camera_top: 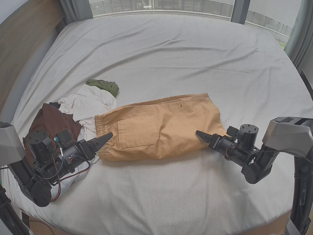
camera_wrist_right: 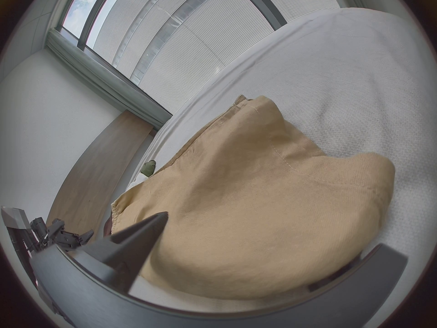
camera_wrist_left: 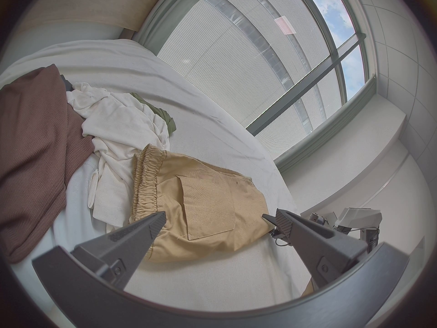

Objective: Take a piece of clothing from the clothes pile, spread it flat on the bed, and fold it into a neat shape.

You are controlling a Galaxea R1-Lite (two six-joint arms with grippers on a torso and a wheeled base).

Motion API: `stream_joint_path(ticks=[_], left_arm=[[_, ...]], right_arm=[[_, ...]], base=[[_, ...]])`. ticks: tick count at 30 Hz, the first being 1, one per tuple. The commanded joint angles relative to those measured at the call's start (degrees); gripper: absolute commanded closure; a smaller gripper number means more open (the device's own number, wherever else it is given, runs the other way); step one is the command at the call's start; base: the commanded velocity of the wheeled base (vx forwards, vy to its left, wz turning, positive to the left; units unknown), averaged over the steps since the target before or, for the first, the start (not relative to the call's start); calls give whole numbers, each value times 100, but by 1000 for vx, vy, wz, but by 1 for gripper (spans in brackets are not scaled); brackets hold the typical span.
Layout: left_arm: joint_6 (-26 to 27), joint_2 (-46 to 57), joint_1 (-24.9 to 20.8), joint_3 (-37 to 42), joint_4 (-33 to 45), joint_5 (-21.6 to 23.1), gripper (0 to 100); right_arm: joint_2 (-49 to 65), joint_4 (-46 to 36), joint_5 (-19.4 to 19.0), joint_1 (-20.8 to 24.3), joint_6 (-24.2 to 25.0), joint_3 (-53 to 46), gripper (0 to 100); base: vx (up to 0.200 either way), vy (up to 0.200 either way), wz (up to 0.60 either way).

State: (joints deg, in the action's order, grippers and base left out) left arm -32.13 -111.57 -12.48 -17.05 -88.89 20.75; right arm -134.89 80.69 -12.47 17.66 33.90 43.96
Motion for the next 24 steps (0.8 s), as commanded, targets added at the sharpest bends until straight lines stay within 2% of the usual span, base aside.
stream_joint_path(ticks=[1, 8, 17, 24], left_arm=[[-3, 4, 0, -8, -5, -1, 0], [-12, 4, 9, -26, -5, -1, 0], [-21, 21, 62, -26, -5, 17, 0], [-21, 12, 53, 18, -5, 17, 0]], right_arm=[[-81, 35, -19, 18, -6, -1, 100], [-143, 254, -1, 70, -6, -98, 100], [226, 439, 17, 44, -209, -828, 100], [481, 746, 17, 35, -639, -1680, 100]], base=[[0, 0, 0], [0, 0, 0], [0, 0, 0], [0, 0, 0]])
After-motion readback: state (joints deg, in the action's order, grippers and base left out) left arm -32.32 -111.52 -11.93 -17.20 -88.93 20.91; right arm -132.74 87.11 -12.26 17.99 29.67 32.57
